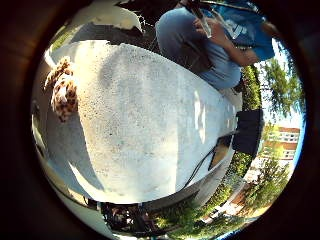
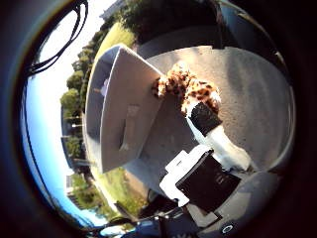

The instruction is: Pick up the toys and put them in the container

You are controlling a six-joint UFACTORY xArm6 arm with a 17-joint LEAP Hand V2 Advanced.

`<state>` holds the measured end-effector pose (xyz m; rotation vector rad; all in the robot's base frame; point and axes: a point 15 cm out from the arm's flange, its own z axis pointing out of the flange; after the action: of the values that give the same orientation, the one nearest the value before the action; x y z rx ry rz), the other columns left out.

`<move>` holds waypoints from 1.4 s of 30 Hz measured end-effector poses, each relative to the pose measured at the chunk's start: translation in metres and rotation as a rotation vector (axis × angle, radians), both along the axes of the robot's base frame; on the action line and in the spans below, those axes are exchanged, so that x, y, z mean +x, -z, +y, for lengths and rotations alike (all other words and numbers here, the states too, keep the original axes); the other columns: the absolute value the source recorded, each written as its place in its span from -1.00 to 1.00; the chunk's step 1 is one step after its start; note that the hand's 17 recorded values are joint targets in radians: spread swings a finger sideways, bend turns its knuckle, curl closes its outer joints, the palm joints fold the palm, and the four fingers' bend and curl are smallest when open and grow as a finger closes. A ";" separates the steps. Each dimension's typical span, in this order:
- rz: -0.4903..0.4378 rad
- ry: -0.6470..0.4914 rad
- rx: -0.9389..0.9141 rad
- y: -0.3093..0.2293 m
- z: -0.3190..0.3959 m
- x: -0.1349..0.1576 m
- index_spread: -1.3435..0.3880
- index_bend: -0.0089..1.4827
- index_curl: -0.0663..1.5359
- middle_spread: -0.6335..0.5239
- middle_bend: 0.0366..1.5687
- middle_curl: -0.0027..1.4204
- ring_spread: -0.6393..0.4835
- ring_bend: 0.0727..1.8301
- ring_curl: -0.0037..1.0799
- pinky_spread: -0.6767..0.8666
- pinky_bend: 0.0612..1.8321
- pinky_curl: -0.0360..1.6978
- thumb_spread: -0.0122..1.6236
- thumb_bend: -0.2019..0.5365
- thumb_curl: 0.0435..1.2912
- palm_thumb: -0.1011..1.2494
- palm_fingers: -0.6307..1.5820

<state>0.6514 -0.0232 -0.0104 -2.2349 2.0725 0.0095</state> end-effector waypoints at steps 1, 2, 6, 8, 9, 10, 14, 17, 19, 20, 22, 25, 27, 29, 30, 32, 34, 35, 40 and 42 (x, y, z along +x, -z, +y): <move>-0.009 0.011 -0.001 0.005 0.002 0.002 0.49 -0.77 -0.60 0.24 -0.80 -0.50 0.72 -0.47 -0.42 0.57 -0.35 -0.55 0.39 -0.56 -0.41 -0.02 -0.18; -0.018 0.019 -0.002 0.010 0.004 0.004 0.50 -0.77 -0.60 0.26 -0.80 -0.50 0.72 -0.46 -0.42 0.57 -0.34 -0.55 0.38 -0.56 -0.41 -0.03 -0.17; -0.019 0.022 -0.003 0.029 0.021 0.003 0.54 -0.77 -0.60 0.27 -0.79 -0.50 0.75 -0.42 -0.41 0.60 -0.31 -0.56 0.39 -0.55 -0.42 -0.08 -0.12; -0.008 0.033 -0.002 0.036 0.028 0.000 0.55 -0.76 -0.60 0.28 -0.79 -0.49 0.76 -0.41 -0.41 0.61 -0.30 -0.57 0.39 -0.55 -0.43 -0.09 -0.11; -0.004 0.045 -0.001 0.039 0.030 -0.001 0.56 -0.77 -0.60 0.28 -0.79 -0.49 0.77 -0.40 -0.41 0.61 -0.29 -0.57 0.38 -0.55 -0.44 -0.11 -0.10; -0.002 0.052 -0.001 0.043 0.033 -0.002 0.56 -0.77 -0.60 0.28 -0.79 -0.49 0.77 -0.40 -0.41 0.62 -0.28 -0.57 0.38 -0.55 -0.45 -0.12 -0.10; 0.018 0.066 -0.002 0.059 0.035 -0.008 0.58 -0.77 -0.60 0.30 -0.79 -0.49 0.80 -0.38 -0.42 0.64 -0.25 -0.58 0.37 -0.55 -0.47 -0.15 -0.08; 0.028 0.069 -0.002 0.065 0.037 -0.012 0.59 -0.77 -0.60 0.31 -0.79 -0.49 0.81 -0.35 -0.42 0.65 -0.24 -0.59 0.37 -0.55 -0.49 -0.17 -0.04; 0.040 0.068 -0.002 0.068 0.037 -0.015 0.60 -0.77 -0.60 0.30 -0.78 -0.49 0.83 -0.32 -0.41 0.66 -0.23 -0.60 0.37 -0.55 -0.49 -0.18 -0.01; 0.044 0.067 -0.003 0.069 0.036 -0.016 0.60 -0.77 -0.61 0.30 -0.77 -0.48 0.83 -0.29 -0.41 0.66 -0.23 -0.61 0.37 -0.55 -0.50 -0.18 0.02; 0.049 0.069 -0.002 0.070 0.034 -0.018 0.60 -0.78 -0.61 0.28 -0.76 -0.48 0.83 -0.24 -0.39 0.67 -0.20 -0.61 0.37 -0.53 -0.50 -0.17 0.08; 0.065 0.065 -0.002 0.072 0.033 -0.022 0.57 -0.78 -0.63 0.23 -0.70 -0.47 0.80 -0.17 -0.38 0.67 -0.09 -0.59 0.37 -0.52 -0.50 -0.15 0.28; 0.066 0.060 -0.002 0.071 0.033 -0.022 0.50 -0.77 -0.65 0.15 -0.54 -0.41 0.69 -0.13 -0.37 0.64 0.01 -0.58 0.37 -0.51 -0.49 -0.12 0.55; 0.073 0.057 -0.003 0.070 0.033 -0.023 0.37 -0.64 -0.58 0.10 -0.31 -0.31 0.55 -0.06 -0.28 0.56 0.05 -0.53 0.36 -0.47 -0.47 -0.03 0.78; 0.082 0.054 -0.003 0.070 0.033 -0.025 0.34 -0.59 -0.57 0.10 -0.25 -0.28 0.52 -0.03 -0.25 0.54 0.06 -0.51 0.36 -0.47 -0.47 -0.01 0.81; 0.100 0.047 -0.003 0.069 0.034 -0.030 0.26 -0.45 -0.51 0.05 -0.04 -0.17 0.42 0.12 -0.14 0.49 0.12 -0.47 0.35 -0.47 -0.44 0.04 0.79; 0.111 0.036 -0.003 0.067 0.036 -0.032 0.20 -0.35 -0.46 0.01 0.10 -0.10 0.34 0.20 -0.07 0.45 0.19 -0.42 0.35 -0.42 -0.41 0.16 0.73; 0.119 0.031 -0.002 0.066 0.038 -0.034 0.17 -0.30 -0.44 -0.01 0.17 -0.06 0.29 0.27 -0.02 0.42 0.25 -0.39 0.34 -0.42 -0.39 0.21 0.70; 0.208 0.007 0.001 0.057 0.047 -0.055 0.04 -0.06 -0.30 -0.09 0.38 0.10 0.15 0.44 0.13 0.31 0.45 -0.28 0.30 -0.34 -0.27 0.48 0.60; 0.254 -0.003 0.003 0.047 0.051 -0.065 -0.01 0.00 -0.24 -0.11 0.45 0.15 0.11 0.48 0.17 0.27 0.51 -0.23 0.30 -0.34 -0.23 0.54 0.56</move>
<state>0.5861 0.0282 -0.0577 -2.3412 2.1857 0.3123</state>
